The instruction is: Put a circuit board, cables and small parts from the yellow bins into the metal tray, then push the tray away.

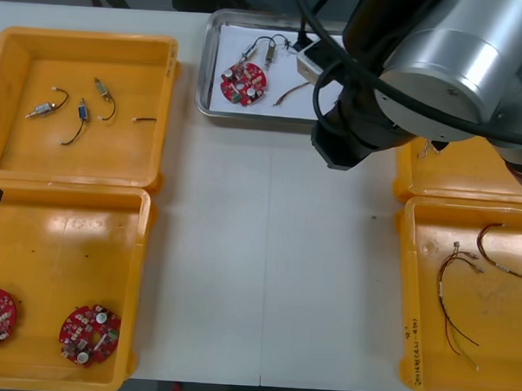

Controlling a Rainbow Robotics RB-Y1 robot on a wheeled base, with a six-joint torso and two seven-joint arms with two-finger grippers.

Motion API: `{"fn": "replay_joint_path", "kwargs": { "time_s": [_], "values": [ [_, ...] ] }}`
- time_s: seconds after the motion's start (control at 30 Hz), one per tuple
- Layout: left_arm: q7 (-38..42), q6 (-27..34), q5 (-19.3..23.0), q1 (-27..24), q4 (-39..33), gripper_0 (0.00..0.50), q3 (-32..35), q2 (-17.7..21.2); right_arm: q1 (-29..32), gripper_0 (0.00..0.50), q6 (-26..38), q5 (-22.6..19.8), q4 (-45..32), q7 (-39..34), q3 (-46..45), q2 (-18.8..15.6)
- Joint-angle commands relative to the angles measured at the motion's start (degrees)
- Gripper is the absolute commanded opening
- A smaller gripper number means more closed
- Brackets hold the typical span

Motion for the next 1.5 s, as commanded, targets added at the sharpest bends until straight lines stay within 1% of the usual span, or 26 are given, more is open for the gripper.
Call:
{"fn": "replay_joint_path", "kwargs": {
  "time_s": [0.03,0.07,0.1,0.13,0.17,0.2,0.23,0.33,0.4,0.47,0.63,0.9,1.0,1.07,1.17,1.27,1.4,1.5],
  "values": [
    [-4.52,0.37,-0.40,0.87,-1.42,0.500,1.77,-0.50,3.26,0.500,0.19,-4.42,-2.20,-7.20,-7.18,-3.87],
    [-4.52,0.37,-0.40,0.87,-1.42,0.500,1.77,-0.50,4.05,0.500,0.19,-6.00,-2.46,-9.04,-8.94,-4.83],
    [-4.52,0.37,-0.40,0.87,-1.42,0.500,1.77,-0.50,4.40,0.500,0.19,-6.62,-2.55,-9.74,-9.64,-5.27],
    [-4.52,0.37,-0.40,0.87,-1.42,0.500,1.77,-0.50,5.81,0.500,0.19,-8.73,-3.08,-11.85,-11.93,-7.03],
    [-4.52,0.37,-0.40,0.87,-1.42,0.500,1.77,-0.50,7.04,0.500,0.19,-9.96,-3.51,-12.82,-13.60,-8.00],
    [-4.52,0.37,-0.40,0.87,-1.42,0.500,1.77,-0.50,7.04,0.500,0.19,-9.96,-3.51,-12.82,-13.60,-8.00],
    [-4.52,0.37,-0.40,0.87,-1.42,0.500,1.77,-0.50,8.88,0.500,0.19,-11.63,-4.13,-14.14,-16.76,-9.23],
    [-4.52,0.37,-0.40,0.87,-1.42,0.500,1.77,-0.50,11.78,0.500,0.19,-14.35,-4.48,-14.31,-22.47,-10.72],
    [-4.52,0.37,-0.40,0.87,-1.42,0.500,1.77,-0.50,13.37,0.500,0.19,-15.41,-4.75,-14.05,-25.73,-11.60],
    [-4.52,0.37,-0.40,0.87,-1.42,0.500,1.77,-0.50,15.91,0.500,0.19,-16.81,-5.89,-13.87,-29.33,-13.36],
    [-4.52,0.37,-0.40,0.87,-1.42,0.500,1.77,-0.50,21.10,0.500,0.19,-16.29,-8.35,-13.00,-34.52,-15.91],
    [-4.52,0.37,-0.40,0.87,-1.42,0.500,1.77,-0.50,30.07,0.500,0.19,-16.11,-9.58,-11.24,-45.15,-16.96],
    [-4.52,0.37,-0.40,0.87,-1.42,0.500,1.77,-0.50,33.67,0.500,0.19,-15.58,-9.58,-8.43,-47.79,-17.84],
    [-4.52,0.37,-0.40,0.87,-1.42,0.500,1.77,-0.50,36.74,0.500,0.19,-14.18,-9.58,-5.53,-49.90,-18.19],
    [-4.52,0.37,-0.40,0.87,-1.42,0.500,1.77,-0.50,40.08,0.500,0.19,-12.60,-9.58,-3.06,-51.65,-18.19],
    [-4.52,0.37,-0.40,0.87,-1.42,0.500,1.77,-0.50,42.37,0.500,0.19,-11.19,-9.58,-2.45,-52.01,-18.19],
    [-4.52,0.37,-0.40,0.87,-1.42,0.500,1.77,-0.50,45.27,0.500,0.19,-10.75,-9.58,-2.45,-52.71,-18.11],
    [-4.52,0.37,-0.40,0.87,-1.42,0.500,1.77,-0.50,46.76,0.500,0.19,-11.54,-8.79,-2.36,-53.06,-17.67]
  ]
}}
